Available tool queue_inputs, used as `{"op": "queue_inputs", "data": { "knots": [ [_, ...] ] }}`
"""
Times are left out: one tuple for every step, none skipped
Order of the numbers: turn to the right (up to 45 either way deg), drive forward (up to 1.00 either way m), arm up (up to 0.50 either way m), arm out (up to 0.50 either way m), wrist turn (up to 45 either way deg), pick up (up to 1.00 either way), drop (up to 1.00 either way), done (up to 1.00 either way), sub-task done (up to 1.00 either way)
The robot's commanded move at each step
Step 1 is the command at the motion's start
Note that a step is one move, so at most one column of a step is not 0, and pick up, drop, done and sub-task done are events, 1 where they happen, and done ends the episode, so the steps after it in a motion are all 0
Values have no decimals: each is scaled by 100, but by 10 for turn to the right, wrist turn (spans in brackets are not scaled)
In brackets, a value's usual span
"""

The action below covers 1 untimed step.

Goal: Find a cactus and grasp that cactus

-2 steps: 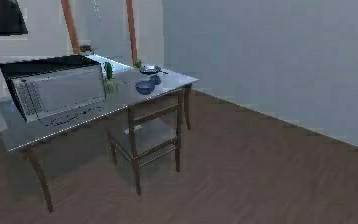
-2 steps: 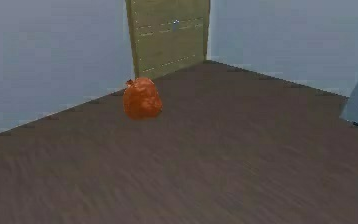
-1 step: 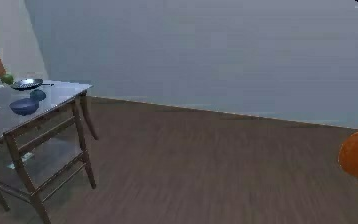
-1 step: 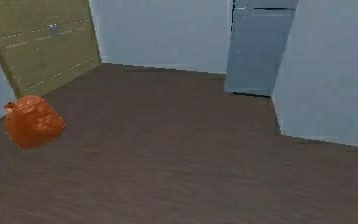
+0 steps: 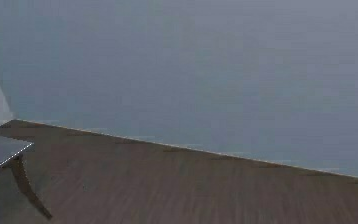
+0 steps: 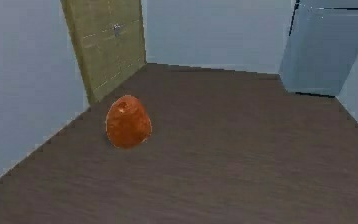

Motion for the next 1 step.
{"op": "queue_inputs", "data": {
  "knots": [
    [90,0,0,0,0,0,0,0,0]
  ]
}}
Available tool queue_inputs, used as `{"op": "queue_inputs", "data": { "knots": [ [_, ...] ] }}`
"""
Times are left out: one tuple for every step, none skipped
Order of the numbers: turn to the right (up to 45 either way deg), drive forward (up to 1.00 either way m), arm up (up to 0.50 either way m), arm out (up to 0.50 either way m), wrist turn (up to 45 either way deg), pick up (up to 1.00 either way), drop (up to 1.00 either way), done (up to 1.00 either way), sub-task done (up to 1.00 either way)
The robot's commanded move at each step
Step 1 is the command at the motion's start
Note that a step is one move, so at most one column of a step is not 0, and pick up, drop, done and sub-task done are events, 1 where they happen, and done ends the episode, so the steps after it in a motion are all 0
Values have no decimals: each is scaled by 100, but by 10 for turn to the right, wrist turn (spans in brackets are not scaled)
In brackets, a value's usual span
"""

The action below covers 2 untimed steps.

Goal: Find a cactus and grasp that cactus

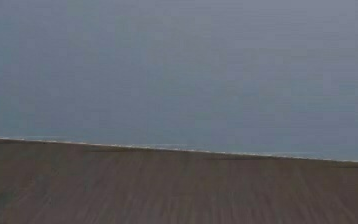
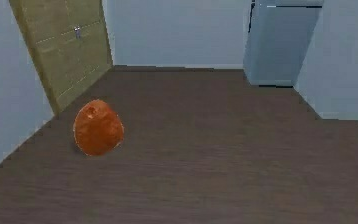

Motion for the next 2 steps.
{"op": "queue_inputs", "data": {
  "knots": [
    [0,35,0,0,0,0,0,0,0],
    [-390,0,0,0,0,0,0,0,0]
  ]
}}
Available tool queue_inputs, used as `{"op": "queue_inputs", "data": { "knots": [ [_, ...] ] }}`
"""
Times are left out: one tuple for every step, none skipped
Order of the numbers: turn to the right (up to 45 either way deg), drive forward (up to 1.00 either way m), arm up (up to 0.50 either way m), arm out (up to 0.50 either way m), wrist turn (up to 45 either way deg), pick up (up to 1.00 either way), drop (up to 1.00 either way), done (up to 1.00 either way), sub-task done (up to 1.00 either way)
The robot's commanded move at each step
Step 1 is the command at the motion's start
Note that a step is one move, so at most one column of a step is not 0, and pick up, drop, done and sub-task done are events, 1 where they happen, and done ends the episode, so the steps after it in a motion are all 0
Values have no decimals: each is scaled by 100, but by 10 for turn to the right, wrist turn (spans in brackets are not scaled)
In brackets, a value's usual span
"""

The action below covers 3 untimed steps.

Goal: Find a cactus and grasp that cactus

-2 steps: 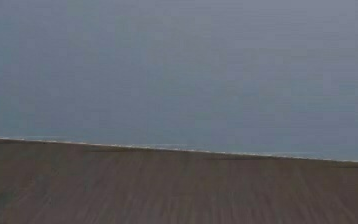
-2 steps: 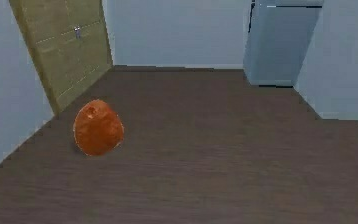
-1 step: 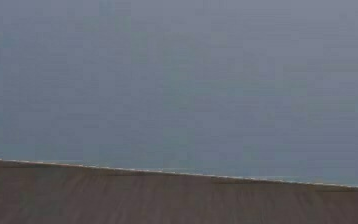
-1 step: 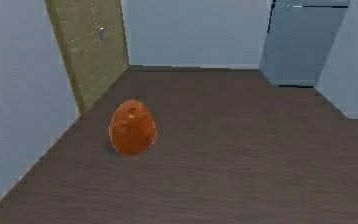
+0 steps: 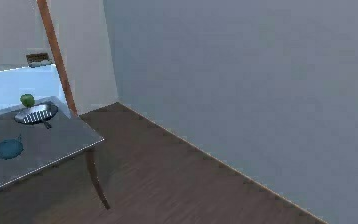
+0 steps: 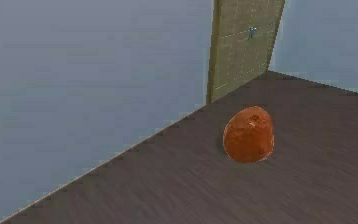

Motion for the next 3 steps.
{"op": "queue_inputs", "data": {
  "knots": [
    [0,50,0,0,0,0,0,0,0],
    [-450,0,0,0,0,0,0,0,0],
    [-450,0,0,0,0,0,0,0,0]
  ]
}}
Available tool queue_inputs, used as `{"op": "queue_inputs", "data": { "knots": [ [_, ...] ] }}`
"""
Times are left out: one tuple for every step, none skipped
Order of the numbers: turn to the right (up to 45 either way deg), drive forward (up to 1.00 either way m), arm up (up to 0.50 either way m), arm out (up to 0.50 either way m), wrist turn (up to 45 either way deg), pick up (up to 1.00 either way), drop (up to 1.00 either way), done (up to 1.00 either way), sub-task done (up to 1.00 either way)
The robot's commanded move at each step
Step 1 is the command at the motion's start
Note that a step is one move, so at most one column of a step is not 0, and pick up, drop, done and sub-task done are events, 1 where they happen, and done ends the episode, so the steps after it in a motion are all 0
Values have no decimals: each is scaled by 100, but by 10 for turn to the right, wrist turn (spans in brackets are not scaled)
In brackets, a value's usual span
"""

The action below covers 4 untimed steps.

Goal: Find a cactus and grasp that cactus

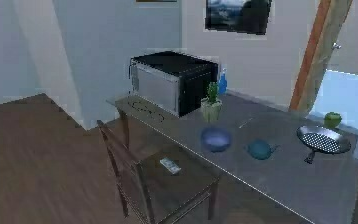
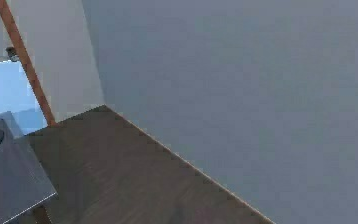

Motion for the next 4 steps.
{"op": "queue_inputs", "data": {
  "knots": [
    [-450,0,0,0,0,0,0,0,0],
    [-330,0,0,0,0,0,0,0,0],
    [450,0,0,0,0,0,0,0,0],
    [450,0,0,0,0,0,0,0,0]
  ]
}}
